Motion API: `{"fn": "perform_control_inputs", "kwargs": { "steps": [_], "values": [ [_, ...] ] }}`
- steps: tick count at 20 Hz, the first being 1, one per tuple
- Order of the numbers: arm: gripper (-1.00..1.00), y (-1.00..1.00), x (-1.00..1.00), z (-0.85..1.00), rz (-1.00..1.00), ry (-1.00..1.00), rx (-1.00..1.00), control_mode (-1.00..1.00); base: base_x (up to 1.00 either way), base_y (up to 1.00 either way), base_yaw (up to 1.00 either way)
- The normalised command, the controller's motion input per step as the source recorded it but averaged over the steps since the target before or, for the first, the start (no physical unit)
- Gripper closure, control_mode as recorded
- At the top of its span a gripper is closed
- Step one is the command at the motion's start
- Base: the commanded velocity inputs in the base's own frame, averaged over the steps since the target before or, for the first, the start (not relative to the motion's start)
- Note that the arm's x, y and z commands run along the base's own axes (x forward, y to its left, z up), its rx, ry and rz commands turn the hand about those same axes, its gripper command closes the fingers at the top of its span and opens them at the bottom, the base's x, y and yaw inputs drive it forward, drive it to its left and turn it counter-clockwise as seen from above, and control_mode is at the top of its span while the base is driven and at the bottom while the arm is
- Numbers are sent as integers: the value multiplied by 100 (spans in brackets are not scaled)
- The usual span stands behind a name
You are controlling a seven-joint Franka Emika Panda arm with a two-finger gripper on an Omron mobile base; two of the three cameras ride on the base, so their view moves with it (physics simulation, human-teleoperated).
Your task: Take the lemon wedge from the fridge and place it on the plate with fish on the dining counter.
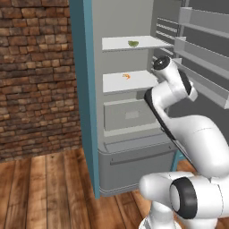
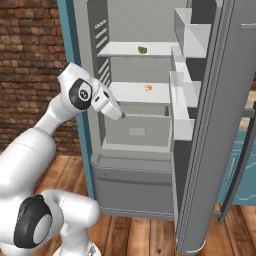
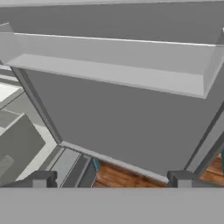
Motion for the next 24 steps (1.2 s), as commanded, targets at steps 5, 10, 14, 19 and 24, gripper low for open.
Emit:
{"fn": "perform_control_inputs", "kwargs": {
  "steps": [5,10,14,19,24],
  "values": [
    [-100,0,-2,-49,53,-3,9,-100,0,0,0],
    [-100,4,6,-3,7,-3,4,-100,0,0,0],
    [-100,29,43,0,0,0,6,-100,0,0,0],
    [-100,19,91,0,0,0,10,-100,0,0,0],
    [-100,-3,0,4,27,-1,14,-100,0,0,0]
  ]
}}
